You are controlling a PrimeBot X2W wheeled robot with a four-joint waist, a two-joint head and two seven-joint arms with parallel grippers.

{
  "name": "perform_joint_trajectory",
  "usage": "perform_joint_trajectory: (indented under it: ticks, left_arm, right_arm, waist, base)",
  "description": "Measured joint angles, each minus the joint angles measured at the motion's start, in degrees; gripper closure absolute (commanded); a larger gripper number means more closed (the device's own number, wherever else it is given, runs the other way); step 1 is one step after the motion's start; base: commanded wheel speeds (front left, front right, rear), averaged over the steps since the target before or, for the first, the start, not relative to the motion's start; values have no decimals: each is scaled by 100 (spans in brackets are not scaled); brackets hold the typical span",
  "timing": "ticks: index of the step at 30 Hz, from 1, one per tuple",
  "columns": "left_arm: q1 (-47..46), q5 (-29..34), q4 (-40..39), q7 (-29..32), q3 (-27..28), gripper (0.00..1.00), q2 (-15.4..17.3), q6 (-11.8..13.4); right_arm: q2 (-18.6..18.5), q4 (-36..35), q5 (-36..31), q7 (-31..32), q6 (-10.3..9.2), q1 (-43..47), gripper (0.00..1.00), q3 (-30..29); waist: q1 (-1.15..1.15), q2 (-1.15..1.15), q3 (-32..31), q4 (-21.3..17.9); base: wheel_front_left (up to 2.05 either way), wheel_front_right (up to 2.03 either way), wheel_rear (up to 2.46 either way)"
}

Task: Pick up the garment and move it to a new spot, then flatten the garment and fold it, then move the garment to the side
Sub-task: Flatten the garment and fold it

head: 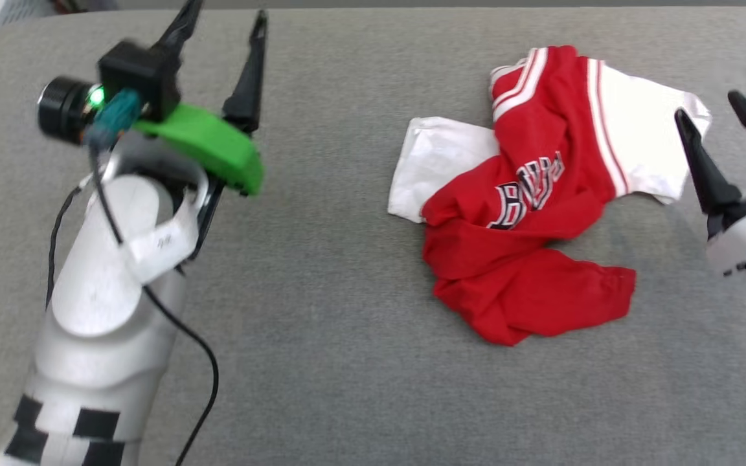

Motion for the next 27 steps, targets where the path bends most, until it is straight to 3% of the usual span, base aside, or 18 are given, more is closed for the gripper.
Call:
perform_joint_trajectory:
  ticks: [6,12,14,20,27]
  left_arm:
    - [-1167,-1146,533,1478,-1324,0,292,-16]
    - [-1859,-2575,1038,3243,-2579,0,288,-16]
    - [-2029,-2788,1169,3691,-2998,0,348,-16]
    - [-2453,-3066,1715,4285,-3960,0,514,-15]
    - [-2469,-3305,2299,4488,-4736,0,541,-15]
  right_arm:
    - [498,-864,-576,180,0,1172,0,-866]
    - [915,-1427,-914,458,0,1857,0,-1324]
    - [1026,-1561,-1017,501,0,1946,0,-1410]
    - [1265,-1852,-1148,591,0,1983,0,-1437]
    - [1384,-1913,-1199,615,0,1923,0,-1340]
  waist:
    - [0,0,-77,-415]
    - [0,0,-29,-700]
    - [0,0,18,-761]
    - [0,0,248,-926]
    - [0,0,546,-1114]
  base:
    - [0,0,0]
    - [0,0,0]
    - [0,0,0]
    - [0,0,0]
    - [0,0,0]
